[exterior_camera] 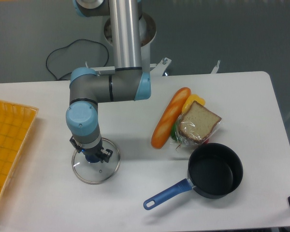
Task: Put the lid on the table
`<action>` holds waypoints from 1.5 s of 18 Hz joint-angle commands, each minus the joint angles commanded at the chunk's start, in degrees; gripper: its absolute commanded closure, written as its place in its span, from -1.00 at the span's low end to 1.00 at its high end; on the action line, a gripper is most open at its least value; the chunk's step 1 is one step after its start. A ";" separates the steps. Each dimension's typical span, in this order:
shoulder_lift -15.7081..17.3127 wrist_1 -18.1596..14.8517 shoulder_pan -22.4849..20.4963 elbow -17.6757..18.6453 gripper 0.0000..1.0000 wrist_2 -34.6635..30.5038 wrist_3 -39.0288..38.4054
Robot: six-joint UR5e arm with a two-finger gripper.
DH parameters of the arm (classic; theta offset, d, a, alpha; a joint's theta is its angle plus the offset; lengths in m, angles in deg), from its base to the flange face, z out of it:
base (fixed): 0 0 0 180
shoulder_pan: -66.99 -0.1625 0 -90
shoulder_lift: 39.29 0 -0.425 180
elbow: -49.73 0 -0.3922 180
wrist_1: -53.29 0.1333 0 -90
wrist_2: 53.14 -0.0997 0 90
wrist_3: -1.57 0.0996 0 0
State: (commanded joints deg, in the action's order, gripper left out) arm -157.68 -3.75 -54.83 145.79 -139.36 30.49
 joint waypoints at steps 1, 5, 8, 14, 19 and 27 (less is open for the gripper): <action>0.00 0.00 0.00 0.00 -0.44 -0.09 0.00; 0.00 0.00 0.00 0.00 -0.55 -0.09 0.00; 0.00 0.00 0.00 0.00 -0.68 0.00 0.00; 0.35 0.00 0.00 -0.17 -1.00 -0.09 0.18; 0.27 0.00 -0.17 -1.67 -1.00 -0.09 0.53; 1.41 -0.09 -2.81 -5.44 -1.00 -3.69 2.90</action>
State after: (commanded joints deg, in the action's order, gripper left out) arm -156.28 -3.83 -57.64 140.35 -143.04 33.39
